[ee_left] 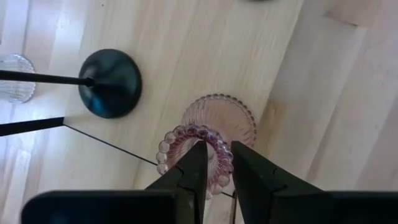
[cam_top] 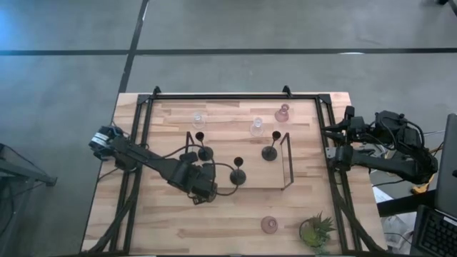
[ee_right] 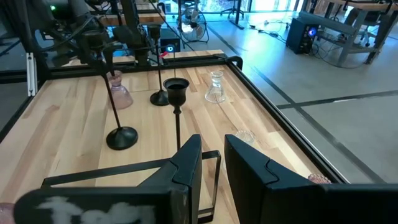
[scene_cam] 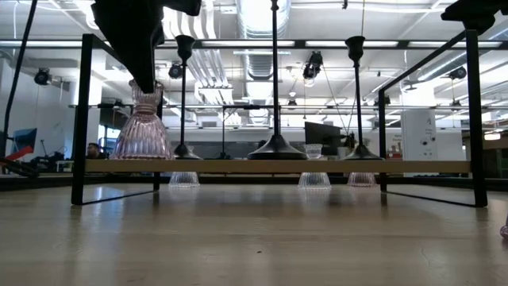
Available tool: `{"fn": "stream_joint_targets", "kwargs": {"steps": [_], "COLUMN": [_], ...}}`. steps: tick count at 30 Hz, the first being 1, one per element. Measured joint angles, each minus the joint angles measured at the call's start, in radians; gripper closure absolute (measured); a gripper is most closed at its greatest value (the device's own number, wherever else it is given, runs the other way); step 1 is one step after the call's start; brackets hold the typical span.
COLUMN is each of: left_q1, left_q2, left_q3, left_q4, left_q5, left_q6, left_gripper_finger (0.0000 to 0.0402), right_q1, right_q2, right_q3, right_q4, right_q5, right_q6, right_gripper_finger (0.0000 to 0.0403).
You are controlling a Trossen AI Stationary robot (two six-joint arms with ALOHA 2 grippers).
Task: Pick & Place candle stick holders
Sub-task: Put the bottom left pink glass candle holder on the shelf, then put the left transparent glass candle holder on the shelf
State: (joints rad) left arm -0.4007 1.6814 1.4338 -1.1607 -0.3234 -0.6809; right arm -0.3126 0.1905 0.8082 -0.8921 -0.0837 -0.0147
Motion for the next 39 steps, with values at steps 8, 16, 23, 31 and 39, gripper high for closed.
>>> {"fn": "stream_joint_targets", "kwargs": {"steps": [8,16,23,31,39], "left_q1": [0.000,0.000,0.000,-0.004,-0.058], "left_q2": [-0.001,-0.002,-0.003,-0.004,-0.005], "left_q3": [0.002,0.013,0.047,0.121,0.223], "left_q4": [-0.017,-0.026,-0.037,-0.092,-0.159], "left_q5": [-0.012,-0.038,-0.044,-0.057,-0.133], "left_q6": [0.004,0.007,0.007,0.002,-0.016], "left_gripper_finger": [0.0326,0.0325,0.0278,0.0201,0.0200], "right_q1": [0.000,0.000,0.000,0.000,0.000], "right_q2": [0.000,0.000,0.000,0.000,0.000], "right_q3": [0.000,0.000,0.000,0.000,0.000], "right_q4": [0.000,0.000,0.000,0.000,0.000], "right_q5": [0.000,0.000,0.000,0.000,0.000], "right_q6": [0.000,0.000,0.000,0.000,0.000], "right_gripper_finger": [0.0339,0.0339,0.0339,0.0339,0.0339]}}
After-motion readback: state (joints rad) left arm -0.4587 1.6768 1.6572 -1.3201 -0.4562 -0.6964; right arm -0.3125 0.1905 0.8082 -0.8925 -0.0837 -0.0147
